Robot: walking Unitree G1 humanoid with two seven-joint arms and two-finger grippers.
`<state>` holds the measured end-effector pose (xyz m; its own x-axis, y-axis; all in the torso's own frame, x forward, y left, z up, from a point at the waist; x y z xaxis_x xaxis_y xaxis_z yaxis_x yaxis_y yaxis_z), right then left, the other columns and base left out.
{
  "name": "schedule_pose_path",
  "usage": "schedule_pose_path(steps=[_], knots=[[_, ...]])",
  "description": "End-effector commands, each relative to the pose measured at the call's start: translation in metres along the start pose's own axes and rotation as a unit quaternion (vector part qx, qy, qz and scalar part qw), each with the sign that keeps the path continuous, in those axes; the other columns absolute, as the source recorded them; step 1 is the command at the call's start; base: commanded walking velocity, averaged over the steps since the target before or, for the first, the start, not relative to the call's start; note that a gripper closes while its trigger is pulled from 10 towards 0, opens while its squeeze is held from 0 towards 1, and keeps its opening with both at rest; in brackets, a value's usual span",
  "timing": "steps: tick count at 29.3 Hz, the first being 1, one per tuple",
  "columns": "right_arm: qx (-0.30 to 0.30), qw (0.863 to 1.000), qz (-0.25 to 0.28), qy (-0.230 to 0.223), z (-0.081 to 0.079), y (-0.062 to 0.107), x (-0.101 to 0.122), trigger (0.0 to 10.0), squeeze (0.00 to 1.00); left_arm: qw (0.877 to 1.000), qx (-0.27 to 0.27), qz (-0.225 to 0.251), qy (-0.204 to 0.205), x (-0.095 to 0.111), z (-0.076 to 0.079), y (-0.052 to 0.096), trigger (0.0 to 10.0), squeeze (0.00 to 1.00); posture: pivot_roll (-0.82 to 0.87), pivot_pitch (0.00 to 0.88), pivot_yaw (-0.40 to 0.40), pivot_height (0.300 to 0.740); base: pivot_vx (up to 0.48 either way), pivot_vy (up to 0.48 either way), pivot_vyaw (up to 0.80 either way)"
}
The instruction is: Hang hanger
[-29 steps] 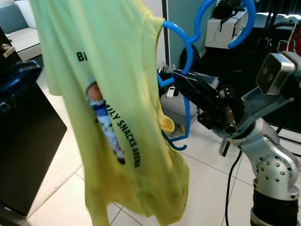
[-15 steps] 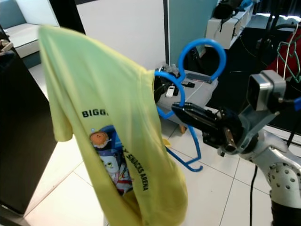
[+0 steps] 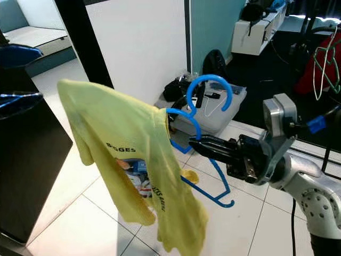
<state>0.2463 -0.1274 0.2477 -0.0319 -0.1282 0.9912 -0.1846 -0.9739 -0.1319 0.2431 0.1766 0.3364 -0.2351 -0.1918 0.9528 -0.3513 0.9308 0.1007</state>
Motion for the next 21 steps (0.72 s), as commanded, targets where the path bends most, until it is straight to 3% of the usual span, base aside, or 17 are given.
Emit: schedule_pose_path(steps=[1, 2, 4, 5, 18, 19, 20, 21], knots=[[0.017, 1.0, -0.001, 0.009, -0.006, -0.004, 0.0, 10.0, 0.0, 1.0, -0.003, -0.017, -0.013, -0.002, 0.001, -0.001, 10.0, 0.0, -0.04, 0.0, 0.081, 0.74, 0.0, 0.0, 0.0], [0.027, 0.999, -0.02, 0.01, -0.009, -0.007, -0.006, 10.0, 0.0, 0.999, -0.023, -0.045, -0.014, -0.017, 0.006, -0.011, 10.0, 0.0, -0.04, 0.0, 0.081, 0.74, 0.0, 0.0, 0.0], [0.027, 0.999, -0.02, 0.01, -0.009, -0.007, -0.006, 10.0, 0.0, 0.999, -0.023, -0.045, -0.014, -0.017, 0.006, -0.011, 10.0, 0.0, -0.04, 0.0, 0.081, 0.74, 0.0, 0.0, 0.0], [0.039, 0.998, -0.043, 0.012, -0.013, -0.009, -0.013, 10.0, 0.0, 0.997, -0.036, -0.064, -0.007, -0.027, 0.008, -0.016, 10.0, 0.0, -0.04, 0.0, 0.08, 0.74, 0.0, 0.0, 0.0], [0.066, 0.995, -0.068, 0.019, -0.02, -0.014, -0.019, 10.0, 0.0, 0.995, -0.046, -0.089, 0.018, -0.038, 0.008, -0.019, 10.0, 0.0, -0.04, 0.0, 0.081, 0.74, 0.0, 0.0, 0.0], [0.072, 0.995, -0.067, 0.022, -0.022, -0.016, -0.019, 10.0, 0.0, 0.993, -0.048, -0.1, 0.024, -0.043, 0.009, -0.019, 9.3, 0.0, -0.04, 0.0, 0.08, 0.74, 0.0, 0.0, 0.0], [0.072, 0.995, -0.067, 0.022, -0.022, -0.016, -0.019, 10.0, 0.0, 0.993, -0.048, -0.1, 0.024, -0.043, 0.009, -0.019, 9.3, 0.0, -0.04, 0.0, 0.08, 0.74, 0.0, 0.0, 0.0], [0.075, 0.995, -0.066, 0.024, -0.022, -0.017, -0.017, 10.0, 0.0, 0.991, -0.055, -0.118, 0.028, -0.05, 0.011, -0.019, 4.1, 0.0, -0.04, 0.0, 0.08, 0.74, 0.0, 0.0, 0.0]])
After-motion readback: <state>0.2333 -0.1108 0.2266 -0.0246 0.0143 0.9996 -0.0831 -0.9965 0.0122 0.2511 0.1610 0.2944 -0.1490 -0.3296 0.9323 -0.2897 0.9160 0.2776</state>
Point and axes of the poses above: a point about 5 cm out from each wrist's last joint towards the gripper, its own y axis pointing back from the gripper into the wrist, its own x axis along the axis of the wrist's last joint, z = x × y, the point moved 5 cm from there along -y, pointing out of the wrist towards the gripper, and after that the axes turned 6 degrees about y, right-handed, at the moved point
